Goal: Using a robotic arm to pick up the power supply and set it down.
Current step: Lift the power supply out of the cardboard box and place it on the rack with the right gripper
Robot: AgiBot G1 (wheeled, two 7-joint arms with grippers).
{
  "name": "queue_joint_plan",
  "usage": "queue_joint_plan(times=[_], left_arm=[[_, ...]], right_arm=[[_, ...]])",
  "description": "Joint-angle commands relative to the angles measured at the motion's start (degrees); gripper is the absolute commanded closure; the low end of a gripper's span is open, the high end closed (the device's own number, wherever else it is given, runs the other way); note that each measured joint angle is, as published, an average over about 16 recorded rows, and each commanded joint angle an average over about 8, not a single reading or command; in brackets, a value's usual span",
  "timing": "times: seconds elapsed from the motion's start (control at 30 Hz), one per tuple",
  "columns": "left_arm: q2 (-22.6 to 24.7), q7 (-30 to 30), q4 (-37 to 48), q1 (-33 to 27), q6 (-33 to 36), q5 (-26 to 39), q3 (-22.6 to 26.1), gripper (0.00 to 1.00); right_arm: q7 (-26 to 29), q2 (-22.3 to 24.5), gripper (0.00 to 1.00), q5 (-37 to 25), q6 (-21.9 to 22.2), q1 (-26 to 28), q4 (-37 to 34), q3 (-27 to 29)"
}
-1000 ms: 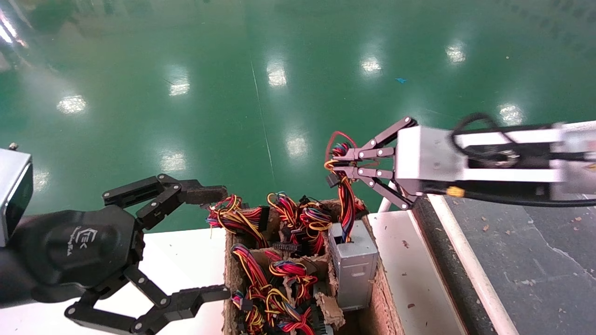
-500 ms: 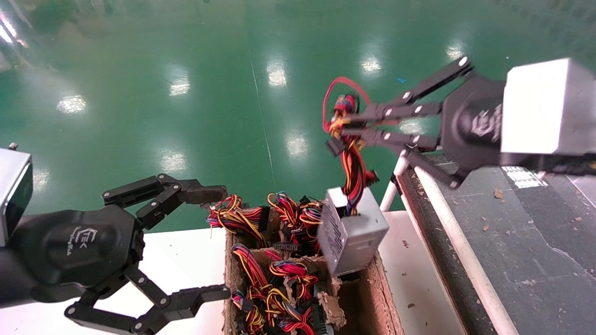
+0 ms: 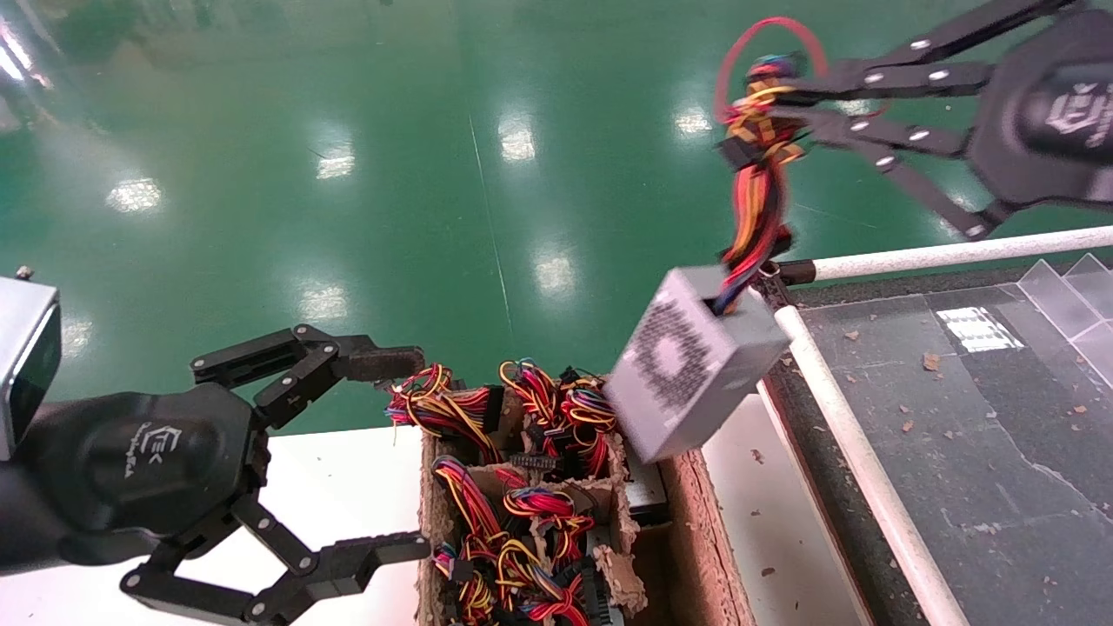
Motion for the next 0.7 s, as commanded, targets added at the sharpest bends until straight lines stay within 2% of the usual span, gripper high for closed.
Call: queue_joint_plan(times=[0.03,0.17,0.43,0.7], left_arm=[[0.0,0.0,0.0,0.0,0.0,0.0,0.0,0.0],[0.0,0.0,0.0,0.0,0.0,0.0,0.0,0.0],[0.0,0.0,0.0,0.0,0.0,0.0,0.0,0.0],[0.0,0.0,0.0,0.0,0.0,0.0,0.0,0.0]], right_arm=[[-0.4,1.1,1.0,-0.3,0.9,-0.5,0.0,0.7],[-0.3,4.0,1.0,-3.6,4.9,-2.2,-0.3,1.8],[3.3,8.5,1.0,-13.4,17.4,-7.6,-0.3,2.9],[5.5,9.6,1.0,-17.6,22.3,-12.2,-0.6,2.4]])
